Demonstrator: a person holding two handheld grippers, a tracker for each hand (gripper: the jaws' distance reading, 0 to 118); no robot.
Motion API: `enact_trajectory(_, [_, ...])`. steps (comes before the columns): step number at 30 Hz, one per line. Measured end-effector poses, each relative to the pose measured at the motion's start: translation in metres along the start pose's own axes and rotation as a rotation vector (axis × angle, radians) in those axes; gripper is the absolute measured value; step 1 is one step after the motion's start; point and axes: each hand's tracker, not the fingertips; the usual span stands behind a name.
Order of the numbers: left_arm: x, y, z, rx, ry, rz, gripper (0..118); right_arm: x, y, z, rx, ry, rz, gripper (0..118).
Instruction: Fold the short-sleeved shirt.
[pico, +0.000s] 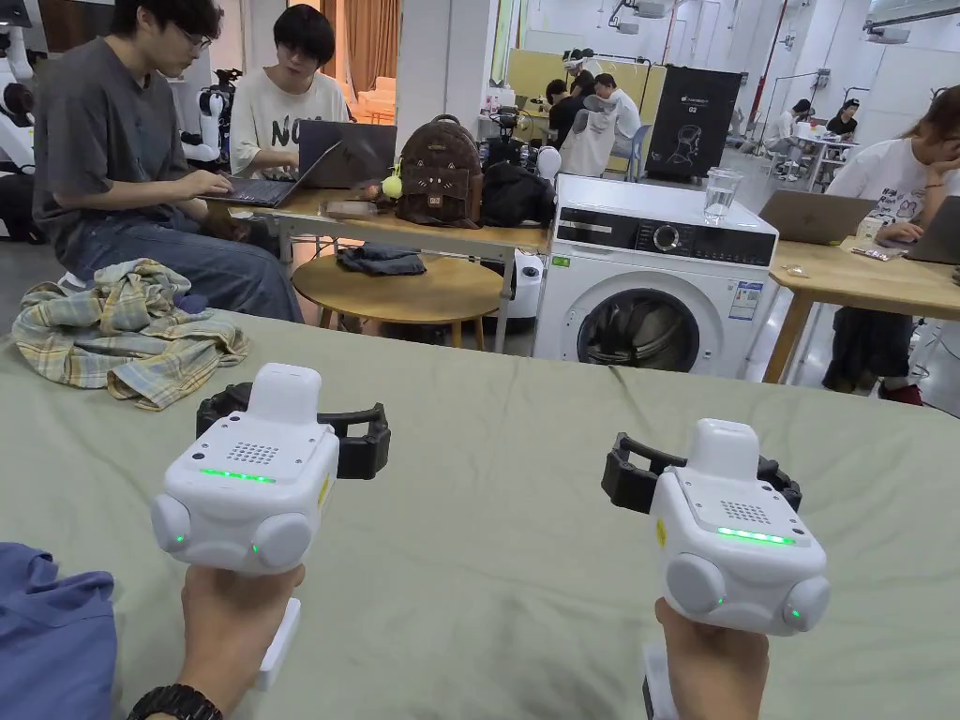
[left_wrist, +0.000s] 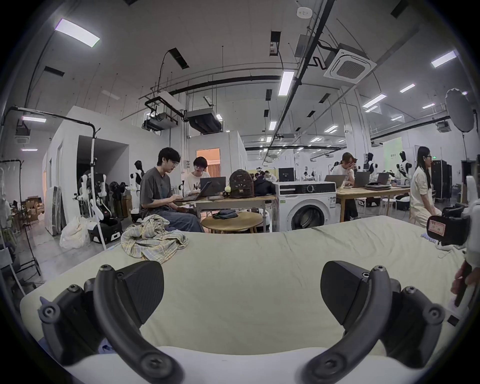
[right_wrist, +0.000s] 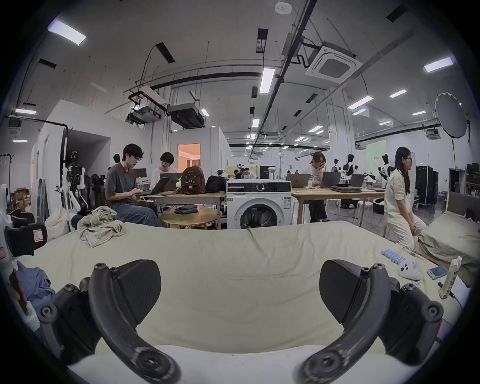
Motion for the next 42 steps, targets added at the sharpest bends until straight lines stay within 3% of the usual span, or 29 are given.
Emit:
enact_trajectory(8, [0.001,0.000,0.002,-0.017,-0.016,0.003,117,0.002,-0.003,-0.001,-0.012,-0.006,0.000,118])
enact_trajectory(10, [-0.040,0.123,0.008,-0.063,-0.063,0.526,117,-0.001,-0.004,-0.002,-0.012,-0.003,0.034,118])
enact_trajectory(11, [-0.048,0.134,0.008,-0.068,-0.068,0.576,117,-0.003,-0.004,-0.002,-0.010,0.001,0.046,118])
enact_trajectory(32, [-0.041,0.126,0.014,-0.079,-0.067,0.546,117,-0.008,-0.007,0.004,-0.006,-0.004,0.069,118])
enact_trajectory(42, [-0.038,0.128,0.014,-0.076,-0.056,0.545,117,0.000,-0.007,0.003,-0.016,-0.022,0.014,118])
